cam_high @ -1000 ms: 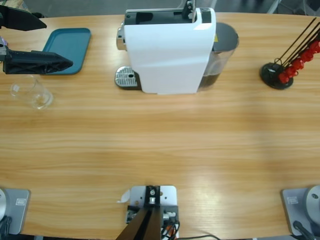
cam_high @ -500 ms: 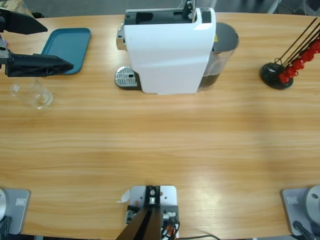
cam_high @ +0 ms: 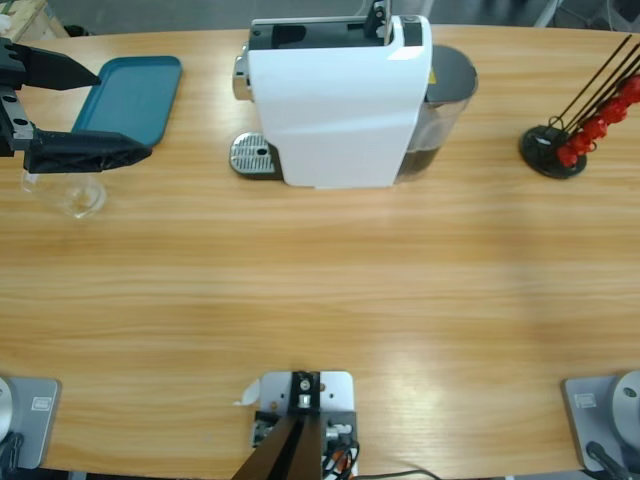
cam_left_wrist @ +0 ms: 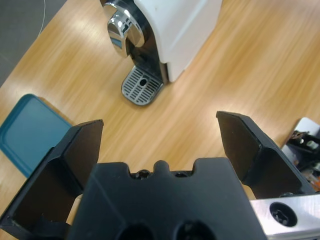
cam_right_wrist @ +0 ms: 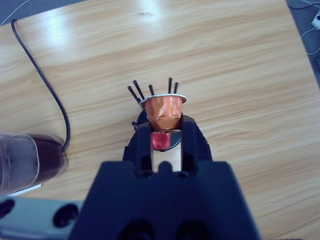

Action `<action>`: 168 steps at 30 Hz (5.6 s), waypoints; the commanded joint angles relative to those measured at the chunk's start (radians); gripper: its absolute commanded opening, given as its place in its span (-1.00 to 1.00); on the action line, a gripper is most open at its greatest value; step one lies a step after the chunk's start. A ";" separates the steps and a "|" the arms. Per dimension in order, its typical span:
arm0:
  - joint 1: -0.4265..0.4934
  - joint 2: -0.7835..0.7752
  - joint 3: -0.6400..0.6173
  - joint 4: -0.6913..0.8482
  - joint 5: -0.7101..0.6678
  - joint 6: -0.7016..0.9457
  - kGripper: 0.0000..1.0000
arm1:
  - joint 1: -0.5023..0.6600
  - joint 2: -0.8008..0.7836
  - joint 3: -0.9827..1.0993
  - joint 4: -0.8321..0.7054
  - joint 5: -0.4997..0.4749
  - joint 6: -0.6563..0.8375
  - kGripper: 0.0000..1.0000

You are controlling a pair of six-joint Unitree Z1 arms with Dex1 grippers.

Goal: Pour coffee

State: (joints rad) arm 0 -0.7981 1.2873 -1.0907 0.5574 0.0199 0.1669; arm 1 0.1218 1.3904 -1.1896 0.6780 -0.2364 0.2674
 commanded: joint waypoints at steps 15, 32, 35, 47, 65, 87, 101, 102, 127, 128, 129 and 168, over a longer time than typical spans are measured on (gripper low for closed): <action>0.008 -0.115 0.093 -0.028 0.007 -0.020 1.00 | 0.499 -0.144 -0.289 0.175 0.332 -0.562 -1.00; 0.008 -0.267 0.183 0.007 0.014 -0.018 1.00 | 0.776 0.345 -0.762 0.291 0.441 -0.736 -1.00; 0.008 -0.272 0.192 0.007 0.014 -0.019 1.00 | 0.776 0.403 -0.786 0.284 0.439 -0.757 -1.00; 0.008 -0.254 0.207 0.000 0.012 -0.022 1.00 | 0.741 0.536 -0.797 0.221 0.451 -0.826 -1.00; 0.008 -0.246 0.214 -0.004 0.010 -0.026 1.00 | 0.638 0.627 -0.815 0.224 0.395 -0.896 -1.00; 0.040 -0.255 0.221 -0.007 0.008 -0.026 1.00 | 0.638 0.657 -0.775 0.229 0.331 -0.953 -1.00; 0.040 -0.247 0.223 -0.024 0.008 -0.026 1.00 | 0.645 0.634 -0.769 0.227 0.335 -0.929 1.00; 0.040 -0.247 0.224 -0.024 0.008 -0.026 1.00 | 0.645 0.631 -0.769 0.227 0.333 -0.928 1.00; 0.108 -0.287 0.199 -0.077 0.153 -0.261 0.99 | 0.769 0.196 -0.719 0.291 0.299 -0.471 1.00; 0.108 -0.280 0.188 -0.076 0.143 -0.261 0.99 | 0.769 0.161 -0.668 0.290 0.297 -0.414 1.00; 0.112 -0.272 0.178 -0.076 0.138 -0.261 0.99 | 0.769 0.129 -0.619 0.289 0.293 -0.359 1.00; 0.134 -0.140 0.201 -0.134 -0.075 -0.057 0.85 | 0.647 0.277 -0.466 0.006 -0.070 0.582 -0.99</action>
State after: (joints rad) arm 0 -0.6752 1.1672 -0.9370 0.4344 -0.0365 0.0991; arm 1 0.7787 1.5971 -1.6470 0.6932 -0.3046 0.8311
